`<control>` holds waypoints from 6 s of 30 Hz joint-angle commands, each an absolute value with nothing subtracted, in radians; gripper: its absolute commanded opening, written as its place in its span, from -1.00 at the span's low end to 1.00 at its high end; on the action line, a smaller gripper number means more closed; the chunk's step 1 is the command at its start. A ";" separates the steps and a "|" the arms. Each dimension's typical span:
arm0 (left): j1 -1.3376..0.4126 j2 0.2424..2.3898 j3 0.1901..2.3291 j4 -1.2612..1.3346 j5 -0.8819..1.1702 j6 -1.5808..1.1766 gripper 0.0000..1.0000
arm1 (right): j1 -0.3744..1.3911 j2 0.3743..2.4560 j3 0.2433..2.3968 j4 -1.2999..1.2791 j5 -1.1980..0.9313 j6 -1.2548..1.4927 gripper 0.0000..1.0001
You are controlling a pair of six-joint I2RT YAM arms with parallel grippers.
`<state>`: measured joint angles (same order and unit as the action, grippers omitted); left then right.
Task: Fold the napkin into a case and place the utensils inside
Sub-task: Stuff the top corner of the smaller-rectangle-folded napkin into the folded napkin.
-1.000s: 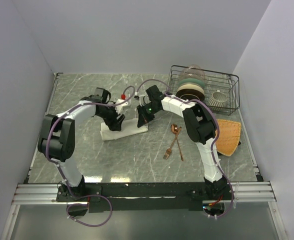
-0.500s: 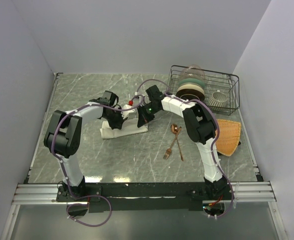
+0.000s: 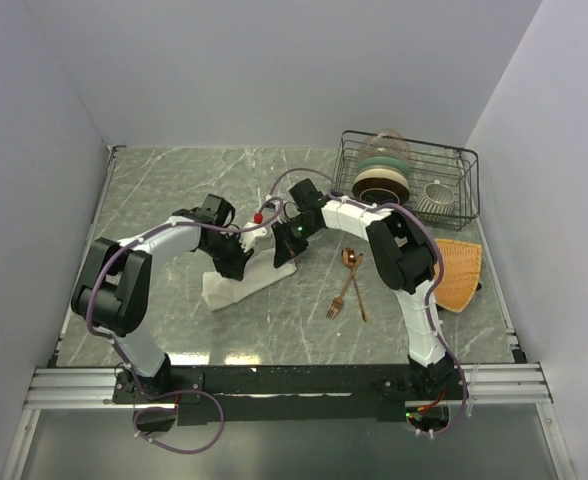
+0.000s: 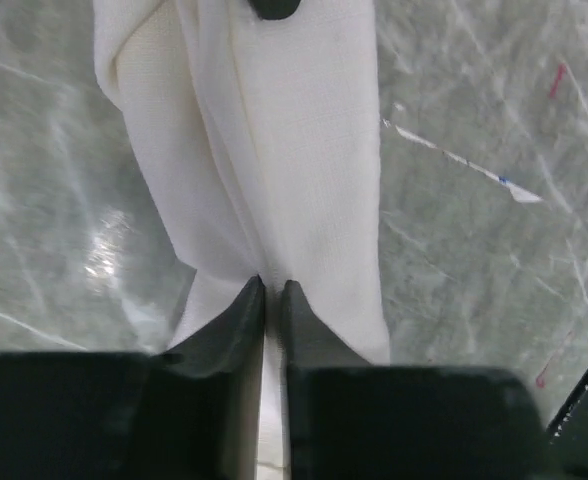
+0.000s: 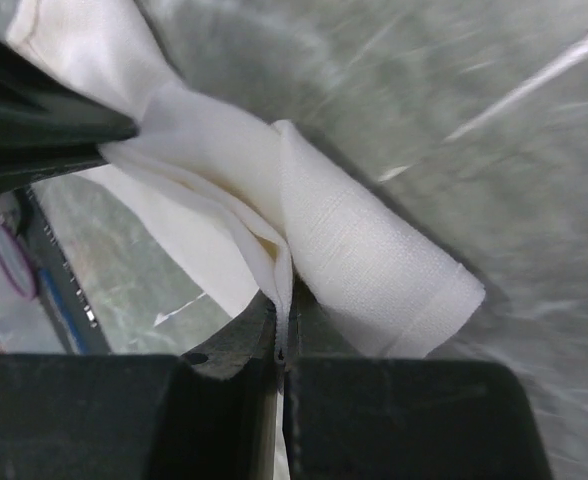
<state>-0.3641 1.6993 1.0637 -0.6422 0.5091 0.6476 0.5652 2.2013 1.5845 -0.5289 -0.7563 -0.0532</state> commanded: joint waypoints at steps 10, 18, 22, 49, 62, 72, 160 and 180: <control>-0.175 1.603 1.065 -0.494 0.928 0.461 0.23 | 0.563 2.126 1.549 -0.503 -0.848 -0.017 -1.00; -0.271 1.710 1.057 -0.232 0.887 0.243 0.32 | 0.541 2.108 1.509 -0.443 -0.894 0.032 -1.00; -0.287 1.790 1.095 -0.201 0.890 0.206 0.37 | 0.534 2.094 1.494 -0.428 -0.910 0.029 -1.00; -0.330 1.904 1.171 -0.361 0.956 0.169 -0.67 | 0.529 2.083 1.483 -0.373 -0.917 0.052 -1.00; -0.327 1.867 1.078 -0.342 0.908 0.084 -0.98 | 0.499 1.993 1.479 -0.374 -0.847 0.090 -0.28; -0.350 1.753 0.959 -0.189 0.870 0.077 -0.98 | 0.564 2.019 1.497 -0.456 -0.713 0.120 -0.90; -0.322 1.859 0.903 -0.256 0.792 -0.146 -0.99 | 0.718 1.884 1.405 -0.440 -0.353 0.051 -1.00; -0.336 1.930 0.965 -0.328 0.699 -0.141 -0.98 | 0.707 1.825 1.361 -0.408 -0.425 0.081 -1.00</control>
<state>-0.3233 1.8744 0.9668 -0.2989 0.8486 -0.1635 0.7162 1.8927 1.3682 -0.4416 -0.3996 0.0879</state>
